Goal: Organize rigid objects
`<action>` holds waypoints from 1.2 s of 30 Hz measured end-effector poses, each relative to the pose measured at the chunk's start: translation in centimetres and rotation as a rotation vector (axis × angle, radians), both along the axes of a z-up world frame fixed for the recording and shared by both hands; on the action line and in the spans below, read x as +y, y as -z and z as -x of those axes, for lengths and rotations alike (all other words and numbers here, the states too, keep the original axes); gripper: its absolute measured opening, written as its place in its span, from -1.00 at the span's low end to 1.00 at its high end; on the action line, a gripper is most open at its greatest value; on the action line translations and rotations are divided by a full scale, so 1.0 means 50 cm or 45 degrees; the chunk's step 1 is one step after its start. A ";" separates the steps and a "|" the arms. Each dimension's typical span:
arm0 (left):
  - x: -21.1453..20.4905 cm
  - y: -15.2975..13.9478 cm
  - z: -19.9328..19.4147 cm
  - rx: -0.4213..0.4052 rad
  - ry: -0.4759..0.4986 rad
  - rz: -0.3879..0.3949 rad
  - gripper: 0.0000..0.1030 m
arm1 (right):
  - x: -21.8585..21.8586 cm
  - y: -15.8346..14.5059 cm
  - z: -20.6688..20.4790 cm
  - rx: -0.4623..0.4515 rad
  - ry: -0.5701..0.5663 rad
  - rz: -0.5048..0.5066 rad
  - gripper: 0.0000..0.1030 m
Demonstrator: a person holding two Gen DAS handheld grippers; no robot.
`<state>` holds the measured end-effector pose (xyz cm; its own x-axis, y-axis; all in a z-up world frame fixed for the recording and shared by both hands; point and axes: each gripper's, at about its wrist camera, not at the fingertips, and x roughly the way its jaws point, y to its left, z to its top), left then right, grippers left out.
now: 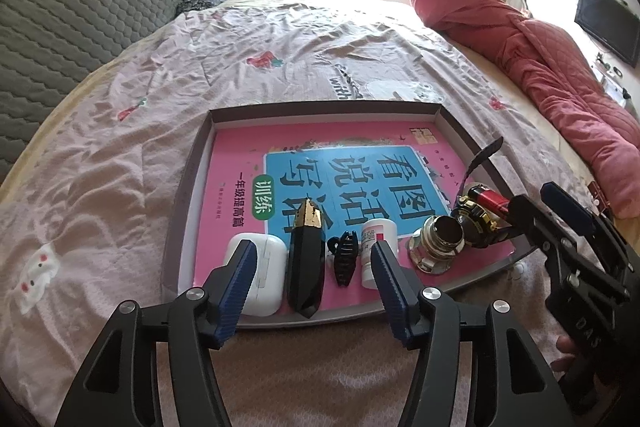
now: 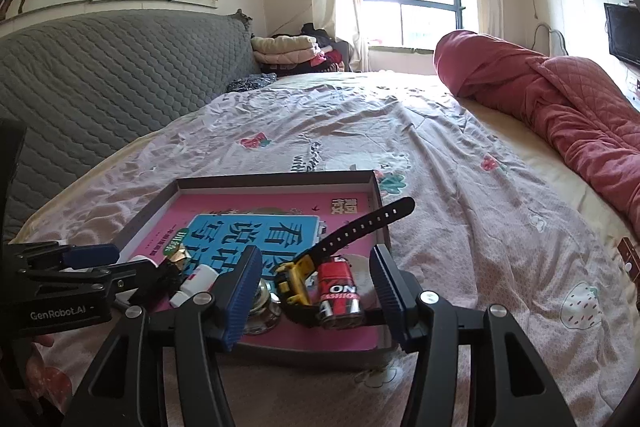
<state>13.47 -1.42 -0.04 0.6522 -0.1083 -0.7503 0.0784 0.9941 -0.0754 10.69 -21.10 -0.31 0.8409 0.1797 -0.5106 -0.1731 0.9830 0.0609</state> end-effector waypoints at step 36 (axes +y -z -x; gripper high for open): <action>0.012 -0.096 0.188 -0.154 -0.023 -0.103 0.45 | 0.036 -0.046 0.170 -0.023 0.059 0.030 0.08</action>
